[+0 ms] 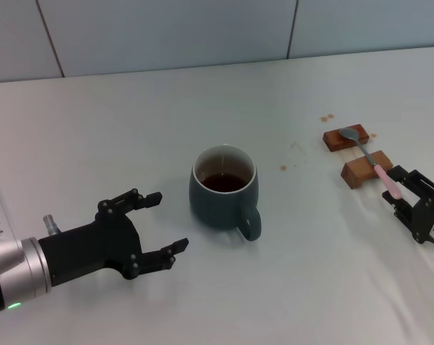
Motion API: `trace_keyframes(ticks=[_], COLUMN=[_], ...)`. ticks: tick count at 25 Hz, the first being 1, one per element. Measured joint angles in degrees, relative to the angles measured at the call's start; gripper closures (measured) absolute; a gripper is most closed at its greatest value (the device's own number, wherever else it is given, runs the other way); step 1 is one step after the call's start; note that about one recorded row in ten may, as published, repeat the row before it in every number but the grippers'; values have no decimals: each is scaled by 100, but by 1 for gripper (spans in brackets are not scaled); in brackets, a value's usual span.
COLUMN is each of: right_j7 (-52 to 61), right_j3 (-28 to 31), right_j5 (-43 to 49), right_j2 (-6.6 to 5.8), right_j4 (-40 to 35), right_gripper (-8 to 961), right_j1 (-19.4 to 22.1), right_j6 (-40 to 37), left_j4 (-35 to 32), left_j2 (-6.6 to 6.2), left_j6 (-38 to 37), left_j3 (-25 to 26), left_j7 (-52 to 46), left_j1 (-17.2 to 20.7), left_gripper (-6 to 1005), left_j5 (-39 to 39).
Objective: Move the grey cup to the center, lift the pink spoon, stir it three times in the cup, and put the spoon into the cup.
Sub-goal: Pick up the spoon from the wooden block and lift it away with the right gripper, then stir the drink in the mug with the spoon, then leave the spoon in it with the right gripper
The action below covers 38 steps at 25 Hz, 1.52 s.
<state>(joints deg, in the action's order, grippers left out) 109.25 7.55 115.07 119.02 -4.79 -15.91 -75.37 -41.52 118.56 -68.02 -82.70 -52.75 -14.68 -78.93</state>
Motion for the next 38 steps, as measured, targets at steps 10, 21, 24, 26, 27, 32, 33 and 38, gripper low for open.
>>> trace_keyframes(ticks=[10,21,24,26,27,32,33,38], right_j7=[-5,-657,-1065,-1282,-1360,-1615,-1609,-771], right_j3=[0,128,298,489,583,919,946,688], right_j5=[7,-35,-35,-39,-41,-50,-53,46], right_j2=[10,44,49,49,49,15,6,-8], right_j4=[49,362,487,510,509,167,6,-1607], right_gripper=[472,715,798,826,826,828,829,832], right_j1=[-14,98,178,279,328,434,406,-31], right_j6=[71,240,95,-112,-197,-944,-1092,-1930], left_j4=[15,9,-14,-32,-36,-17,-6,8], left_j2=[1,1,-2,-6,-6,-9,-9,-7], left_j6=[-4,-8,-25,-33,-34,-36,-35,-32], left_j3=[-1,0,-1,-6,-9,-9,-9,-9], left_j7=[39,72,72,72,72,72,70,29], left_j1=[10,44,54,68,73,61,49,29], left_gripper=[157,157,157,157,157,157,157,157], left_j5=[0,0,0,0,0,0,0,0])
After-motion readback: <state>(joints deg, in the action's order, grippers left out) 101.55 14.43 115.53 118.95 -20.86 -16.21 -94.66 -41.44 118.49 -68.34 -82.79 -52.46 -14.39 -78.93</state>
